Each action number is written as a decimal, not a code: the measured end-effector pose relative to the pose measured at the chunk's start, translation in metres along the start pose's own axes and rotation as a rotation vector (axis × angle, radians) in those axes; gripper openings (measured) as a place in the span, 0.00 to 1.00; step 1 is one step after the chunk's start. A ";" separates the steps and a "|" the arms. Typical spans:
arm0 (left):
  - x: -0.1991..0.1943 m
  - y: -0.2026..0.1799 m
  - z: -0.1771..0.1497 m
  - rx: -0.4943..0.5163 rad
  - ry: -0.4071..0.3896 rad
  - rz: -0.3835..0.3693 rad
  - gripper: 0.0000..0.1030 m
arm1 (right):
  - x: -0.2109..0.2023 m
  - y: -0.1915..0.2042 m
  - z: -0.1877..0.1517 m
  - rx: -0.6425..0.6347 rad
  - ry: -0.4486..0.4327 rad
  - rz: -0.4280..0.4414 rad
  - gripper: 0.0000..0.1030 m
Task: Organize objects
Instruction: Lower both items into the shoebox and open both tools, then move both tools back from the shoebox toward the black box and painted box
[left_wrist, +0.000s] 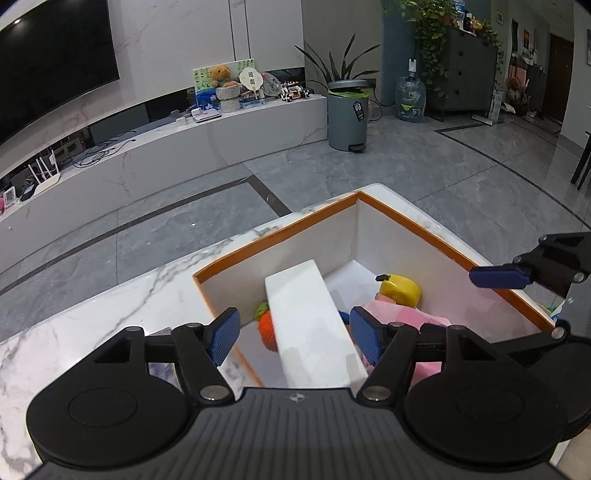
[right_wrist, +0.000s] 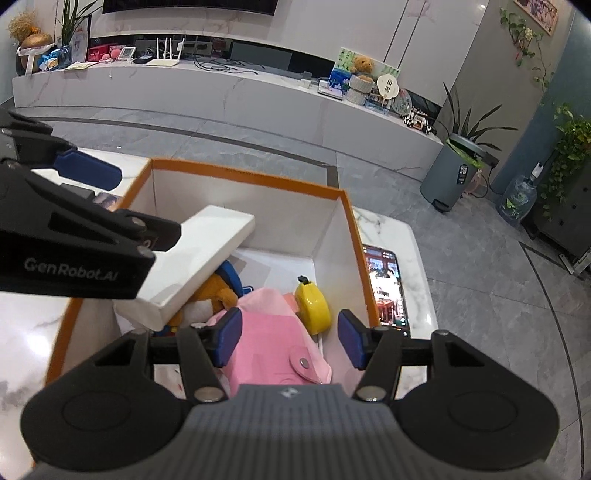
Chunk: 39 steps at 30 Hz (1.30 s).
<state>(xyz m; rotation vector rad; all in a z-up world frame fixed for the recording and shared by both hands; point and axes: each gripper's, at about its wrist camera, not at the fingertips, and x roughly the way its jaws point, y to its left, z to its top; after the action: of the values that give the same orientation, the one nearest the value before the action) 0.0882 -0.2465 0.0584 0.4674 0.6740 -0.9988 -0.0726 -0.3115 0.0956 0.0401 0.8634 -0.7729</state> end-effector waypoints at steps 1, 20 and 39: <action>-0.001 0.000 0.000 0.000 -0.002 0.001 0.75 | -0.004 0.001 0.001 -0.002 -0.004 -0.001 0.58; -0.061 0.058 -0.018 -0.031 -0.020 0.059 0.75 | -0.067 0.056 0.023 -0.077 -0.073 0.019 0.58; -0.074 0.130 -0.059 -0.128 -0.011 0.119 0.83 | -0.086 0.137 0.035 -0.145 -0.104 0.098 0.61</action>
<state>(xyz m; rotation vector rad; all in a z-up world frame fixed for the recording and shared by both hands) 0.1574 -0.1024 0.0765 0.3847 0.6877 -0.8401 0.0021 -0.1717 0.1423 -0.0849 0.8108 -0.6135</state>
